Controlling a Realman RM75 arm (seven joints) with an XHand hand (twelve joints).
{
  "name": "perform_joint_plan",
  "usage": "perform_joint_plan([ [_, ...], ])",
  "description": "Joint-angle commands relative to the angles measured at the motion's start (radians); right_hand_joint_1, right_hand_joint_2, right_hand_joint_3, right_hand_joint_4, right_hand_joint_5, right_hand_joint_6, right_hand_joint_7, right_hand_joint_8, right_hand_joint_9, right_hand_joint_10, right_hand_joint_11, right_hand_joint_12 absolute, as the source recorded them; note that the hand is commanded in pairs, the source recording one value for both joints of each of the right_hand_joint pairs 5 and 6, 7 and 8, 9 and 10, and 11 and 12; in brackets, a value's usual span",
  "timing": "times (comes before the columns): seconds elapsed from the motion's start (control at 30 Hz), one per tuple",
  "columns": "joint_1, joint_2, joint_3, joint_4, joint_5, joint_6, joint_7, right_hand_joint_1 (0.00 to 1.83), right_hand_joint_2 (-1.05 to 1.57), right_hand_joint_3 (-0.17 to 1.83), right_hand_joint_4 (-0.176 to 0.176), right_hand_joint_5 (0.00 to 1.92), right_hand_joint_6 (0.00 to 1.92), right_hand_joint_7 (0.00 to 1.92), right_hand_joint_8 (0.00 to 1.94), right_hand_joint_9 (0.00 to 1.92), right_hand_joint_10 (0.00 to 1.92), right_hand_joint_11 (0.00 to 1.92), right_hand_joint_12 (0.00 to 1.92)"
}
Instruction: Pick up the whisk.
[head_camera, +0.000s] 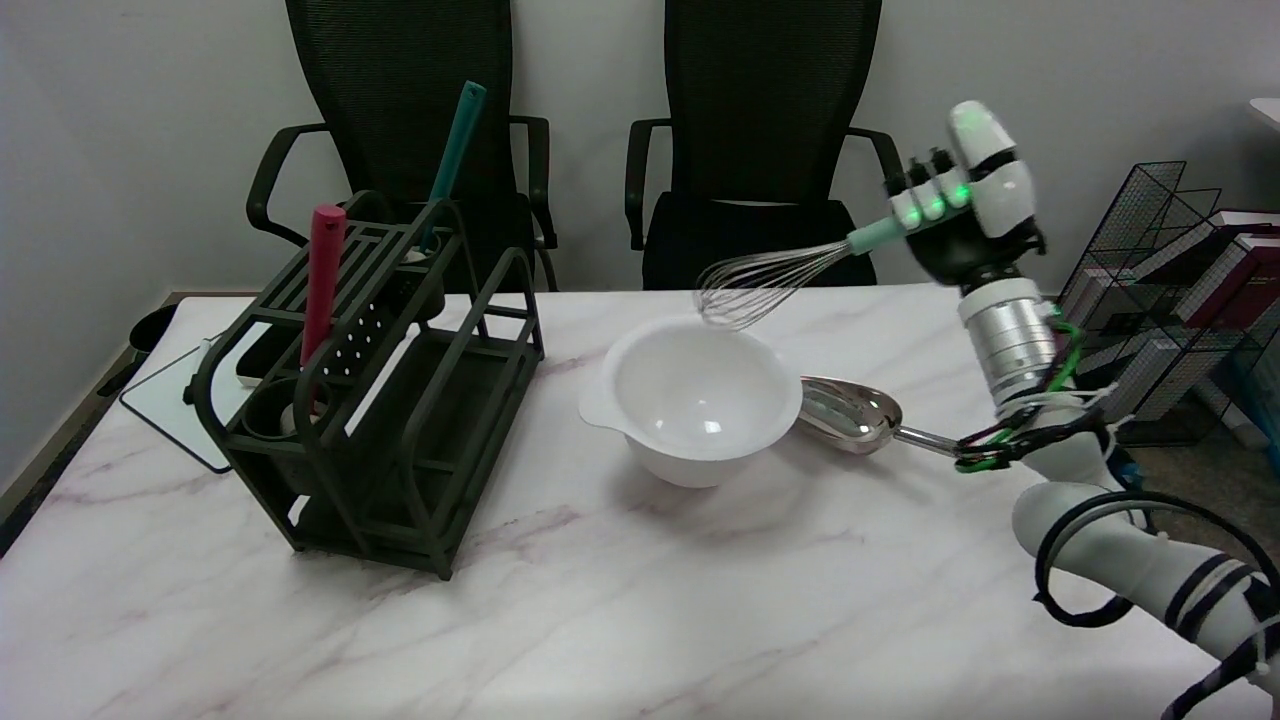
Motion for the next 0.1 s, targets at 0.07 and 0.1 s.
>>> perform_joint_plan([
  [0.07,-0.363,-0.09,0.468,0.031,0.001,0.279,-0.029,1.11,1.57,0.39,0.0,1.92,1.92,1.92,1.92,1.92,1.92,1.92,1.92],
  [0.1,-0.381,-0.1,0.472,0.041,0.002,0.296,-0.038,1.11,1.57,0.4,0.0,1.92,1.92,1.92,1.92,1.92,1.92,1.92,1.92],
])
